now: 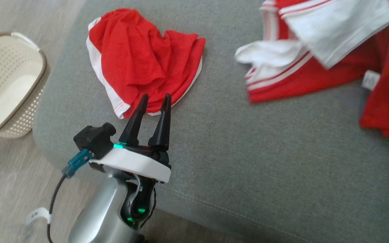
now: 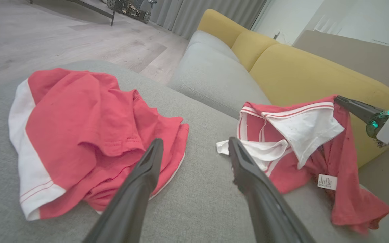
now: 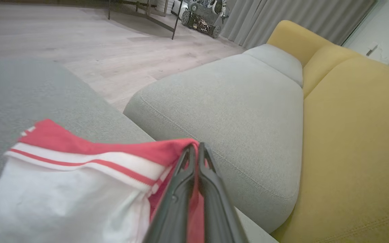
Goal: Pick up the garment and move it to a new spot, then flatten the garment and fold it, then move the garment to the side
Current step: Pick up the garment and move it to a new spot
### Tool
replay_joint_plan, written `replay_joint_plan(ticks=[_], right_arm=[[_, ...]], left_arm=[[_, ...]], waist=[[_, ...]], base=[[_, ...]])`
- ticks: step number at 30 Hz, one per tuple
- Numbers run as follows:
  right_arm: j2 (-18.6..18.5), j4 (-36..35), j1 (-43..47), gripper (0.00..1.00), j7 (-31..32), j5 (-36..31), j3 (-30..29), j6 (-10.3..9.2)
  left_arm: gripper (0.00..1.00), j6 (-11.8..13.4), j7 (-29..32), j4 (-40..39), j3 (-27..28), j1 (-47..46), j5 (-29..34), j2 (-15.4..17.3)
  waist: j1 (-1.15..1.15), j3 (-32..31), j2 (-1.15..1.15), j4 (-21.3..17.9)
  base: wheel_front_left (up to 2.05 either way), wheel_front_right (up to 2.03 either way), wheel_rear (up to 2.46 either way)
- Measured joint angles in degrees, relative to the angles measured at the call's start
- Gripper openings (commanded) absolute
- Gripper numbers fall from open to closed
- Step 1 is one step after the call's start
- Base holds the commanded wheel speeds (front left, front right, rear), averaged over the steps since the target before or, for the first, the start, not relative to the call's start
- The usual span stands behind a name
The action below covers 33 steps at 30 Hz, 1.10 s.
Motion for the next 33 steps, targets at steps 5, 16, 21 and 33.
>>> replay_joint_plan(ticks=[5, 16, 21, 33], right_arm=[[0.08, 6.44, -5.11, 1.00, -1.67, -1.80, -0.10, 0.00], [3.91, 16.66, -7.73, 1.00, -8.23, -4.21, -0.94, 0.00], [5.69, 17.69, -6.05, 1.00, -13.54, -2.88, -1.35, 0.00], [13.95, 4.69, 18.00, 1.00, -19.97, 1.46, -6.80, 0.00]], left_arm=[[1.00, 0.18, 0.00, -0.09, -0.11, -0.57, -0.55, -0.01], [1.00, 0.64, 0.00, -0.20, 0.11, -1.31, -0.40, -0.02], [1.00, 0.34, 0.00, 0.29, 0.44, -1.29, 0.75, -0.02], [1.00, 0.14, 0.00, 1.49, 1.65, 2.30, 1.63, 0.02]], waist=[[0.00, 1.53, 0.00, 0.85], [0.00, 1.29, 0.00, -1.72], [0.00, -0.93, 0.00, -4.20], [-0.01, -8.94, 0.00, -13.36]], base=[[0.00, 0.00, 0.00], [0.00, 0.00, 0.00], [0.00, 0.00, 0.00], [0.00, 0.00, 0.00]])
